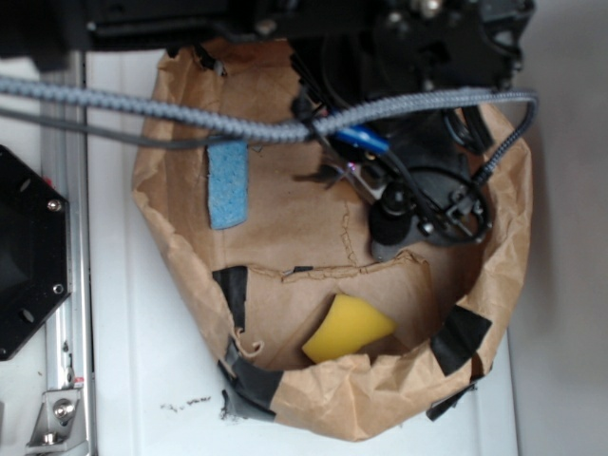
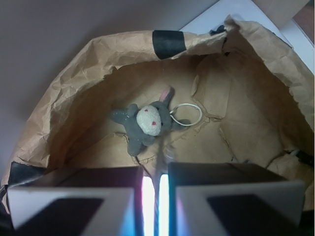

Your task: Grab the silver keys.

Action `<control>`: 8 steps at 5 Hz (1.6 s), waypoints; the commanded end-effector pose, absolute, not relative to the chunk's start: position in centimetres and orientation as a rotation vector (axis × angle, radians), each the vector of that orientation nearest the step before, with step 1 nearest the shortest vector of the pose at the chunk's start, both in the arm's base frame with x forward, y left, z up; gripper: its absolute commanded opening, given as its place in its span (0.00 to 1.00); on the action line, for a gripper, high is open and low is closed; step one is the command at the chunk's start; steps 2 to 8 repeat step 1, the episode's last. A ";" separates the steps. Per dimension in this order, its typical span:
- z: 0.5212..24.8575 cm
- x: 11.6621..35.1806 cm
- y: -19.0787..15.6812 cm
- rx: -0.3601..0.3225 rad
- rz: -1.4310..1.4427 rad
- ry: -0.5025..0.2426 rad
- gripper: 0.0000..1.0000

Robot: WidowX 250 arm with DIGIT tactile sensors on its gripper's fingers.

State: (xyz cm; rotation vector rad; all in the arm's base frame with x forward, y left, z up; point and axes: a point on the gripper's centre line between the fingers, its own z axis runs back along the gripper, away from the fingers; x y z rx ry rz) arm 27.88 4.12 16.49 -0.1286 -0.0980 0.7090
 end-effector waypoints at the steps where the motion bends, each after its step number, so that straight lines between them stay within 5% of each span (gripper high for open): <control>1: 17.9 26.9 5.1 -0.128 0.682 -0.209 0.00; 8: 17.9 26.9 5.1 -0.128 0.682 -0.209 0.00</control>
